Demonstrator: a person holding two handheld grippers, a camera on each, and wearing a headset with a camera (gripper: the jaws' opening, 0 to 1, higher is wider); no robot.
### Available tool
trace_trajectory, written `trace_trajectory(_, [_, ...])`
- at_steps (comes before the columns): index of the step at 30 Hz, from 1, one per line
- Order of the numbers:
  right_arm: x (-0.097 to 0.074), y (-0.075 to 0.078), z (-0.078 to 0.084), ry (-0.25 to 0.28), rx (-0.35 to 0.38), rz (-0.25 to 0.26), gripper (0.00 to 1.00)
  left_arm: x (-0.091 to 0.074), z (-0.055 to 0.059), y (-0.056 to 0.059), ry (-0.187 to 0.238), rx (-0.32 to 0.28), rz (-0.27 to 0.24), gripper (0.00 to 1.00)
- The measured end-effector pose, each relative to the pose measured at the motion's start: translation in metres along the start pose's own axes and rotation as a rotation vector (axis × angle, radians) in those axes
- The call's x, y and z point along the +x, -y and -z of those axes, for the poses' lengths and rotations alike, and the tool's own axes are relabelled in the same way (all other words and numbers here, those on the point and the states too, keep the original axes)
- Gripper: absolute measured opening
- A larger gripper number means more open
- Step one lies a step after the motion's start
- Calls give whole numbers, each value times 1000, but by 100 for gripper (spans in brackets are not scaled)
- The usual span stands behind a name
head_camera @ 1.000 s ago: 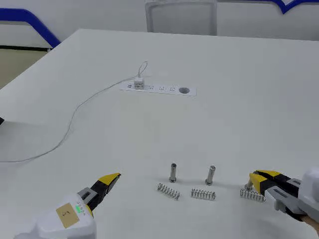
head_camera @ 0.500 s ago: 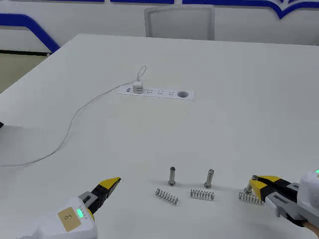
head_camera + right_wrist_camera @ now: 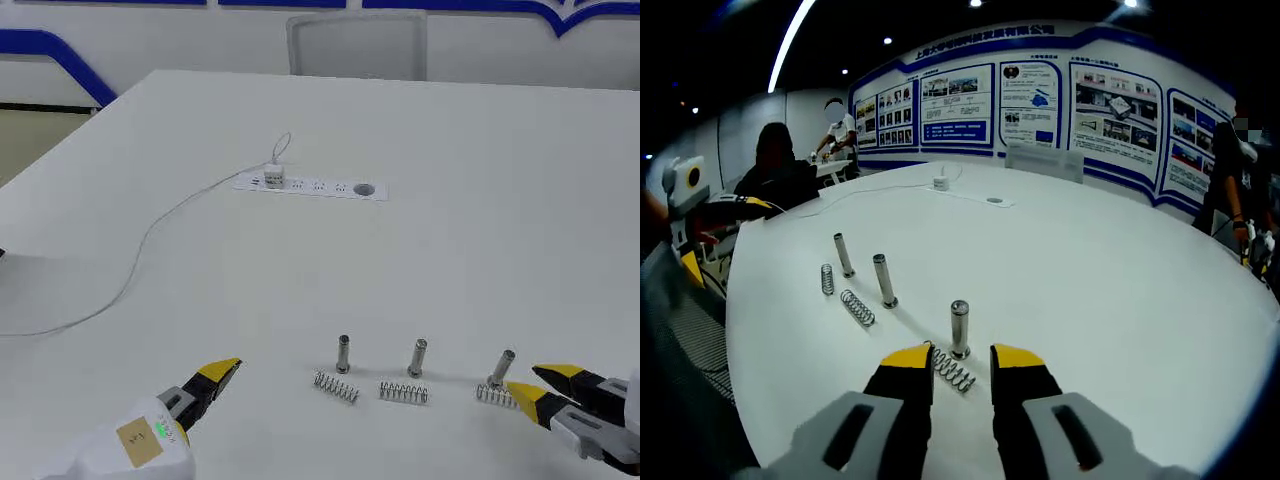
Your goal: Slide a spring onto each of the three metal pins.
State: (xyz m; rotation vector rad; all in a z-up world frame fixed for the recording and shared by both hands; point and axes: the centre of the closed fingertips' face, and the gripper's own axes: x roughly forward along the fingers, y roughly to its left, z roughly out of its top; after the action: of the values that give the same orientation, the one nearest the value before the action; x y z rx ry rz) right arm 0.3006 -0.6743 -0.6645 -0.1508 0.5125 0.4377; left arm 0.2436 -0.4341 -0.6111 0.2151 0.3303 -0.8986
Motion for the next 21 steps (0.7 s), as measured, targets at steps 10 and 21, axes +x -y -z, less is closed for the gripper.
trace_trajectory(10, [7, -12, 28, -97, -51, -105, 28, 0, 3, -1, -12, -10, 0, 100])
trace_trajectory(21, [24, -6, 26, -97, -69, -153, 29, 1, 9, -2, -40, -22, -7, 100])
